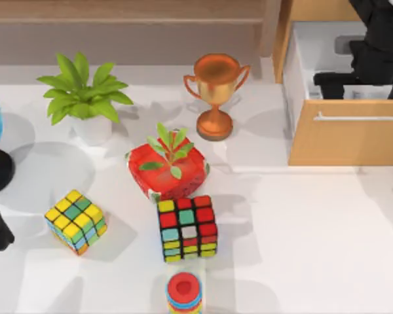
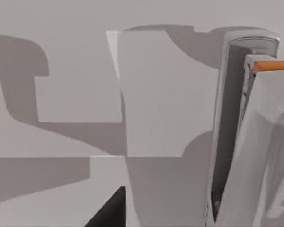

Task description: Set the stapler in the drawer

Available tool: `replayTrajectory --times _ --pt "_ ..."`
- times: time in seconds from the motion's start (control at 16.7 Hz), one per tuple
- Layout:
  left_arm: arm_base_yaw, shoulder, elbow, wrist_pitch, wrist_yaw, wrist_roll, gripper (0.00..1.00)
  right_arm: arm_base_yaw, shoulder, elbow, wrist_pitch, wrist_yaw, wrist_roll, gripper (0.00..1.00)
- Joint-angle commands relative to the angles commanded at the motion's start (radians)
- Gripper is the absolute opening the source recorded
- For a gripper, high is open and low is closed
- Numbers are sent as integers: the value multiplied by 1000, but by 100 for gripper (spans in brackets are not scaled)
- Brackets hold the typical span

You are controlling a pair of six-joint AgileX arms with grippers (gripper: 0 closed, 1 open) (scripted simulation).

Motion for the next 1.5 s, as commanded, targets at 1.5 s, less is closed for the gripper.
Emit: replayTrajectory --times 1.5 --pt "0 0 0 0 0 0 100 5 -455 -662 783 2 -381 100"
